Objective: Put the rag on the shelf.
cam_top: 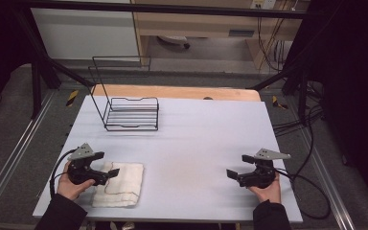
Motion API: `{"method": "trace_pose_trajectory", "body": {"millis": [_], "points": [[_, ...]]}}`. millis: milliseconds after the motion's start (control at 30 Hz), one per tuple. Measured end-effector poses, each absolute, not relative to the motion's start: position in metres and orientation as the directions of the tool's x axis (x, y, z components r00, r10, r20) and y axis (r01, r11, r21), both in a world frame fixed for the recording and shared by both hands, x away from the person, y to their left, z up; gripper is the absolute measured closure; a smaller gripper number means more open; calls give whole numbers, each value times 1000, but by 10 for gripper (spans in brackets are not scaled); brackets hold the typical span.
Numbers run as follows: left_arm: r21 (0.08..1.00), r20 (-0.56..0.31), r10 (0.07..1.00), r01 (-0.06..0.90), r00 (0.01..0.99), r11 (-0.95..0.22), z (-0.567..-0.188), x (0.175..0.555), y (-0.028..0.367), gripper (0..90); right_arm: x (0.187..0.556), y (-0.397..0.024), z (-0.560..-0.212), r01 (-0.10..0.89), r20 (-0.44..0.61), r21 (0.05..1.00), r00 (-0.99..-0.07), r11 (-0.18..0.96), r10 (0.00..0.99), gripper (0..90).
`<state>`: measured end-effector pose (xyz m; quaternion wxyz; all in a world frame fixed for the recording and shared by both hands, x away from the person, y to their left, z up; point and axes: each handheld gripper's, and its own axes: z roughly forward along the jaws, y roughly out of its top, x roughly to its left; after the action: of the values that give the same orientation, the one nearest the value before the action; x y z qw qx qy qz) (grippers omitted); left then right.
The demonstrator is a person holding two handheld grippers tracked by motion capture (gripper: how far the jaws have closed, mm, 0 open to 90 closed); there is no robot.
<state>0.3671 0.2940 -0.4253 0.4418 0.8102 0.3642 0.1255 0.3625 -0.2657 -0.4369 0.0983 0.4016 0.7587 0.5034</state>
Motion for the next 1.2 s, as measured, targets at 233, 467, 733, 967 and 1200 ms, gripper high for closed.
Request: {"method": "trace_pose_trajectory", "body": {"millis": [233, 467, 733, 967, 1200], "points": [[808, -116, 700, 477, 705, -346, -425, 367, 292, 41, 363, -267, -437, 504, 249, 847, -659, 171, 709, 5], [807, -109, 696, 473, 709, -355, -424, 367, 289, 41, 362, -266, -437, 506, 252, 846, -659, 169, 708, 5], [810, -123, 684, 471, 719, -349, -420, 369, 286, 36, 361, -266, -436, 508, 257, 845, -657, 164, 709, 4], [802, -102, 690, 469, 717, -370, -414, 371, 279, 35, 362, -266, -436, 509, 250, 843, -656, 173, 712, 5], [794, -84, 706, 475, 704, -379, -405, 378, 268, 45, 362, -265, -437, 511, 247, 841, -655, 178, 714, 5]]}}
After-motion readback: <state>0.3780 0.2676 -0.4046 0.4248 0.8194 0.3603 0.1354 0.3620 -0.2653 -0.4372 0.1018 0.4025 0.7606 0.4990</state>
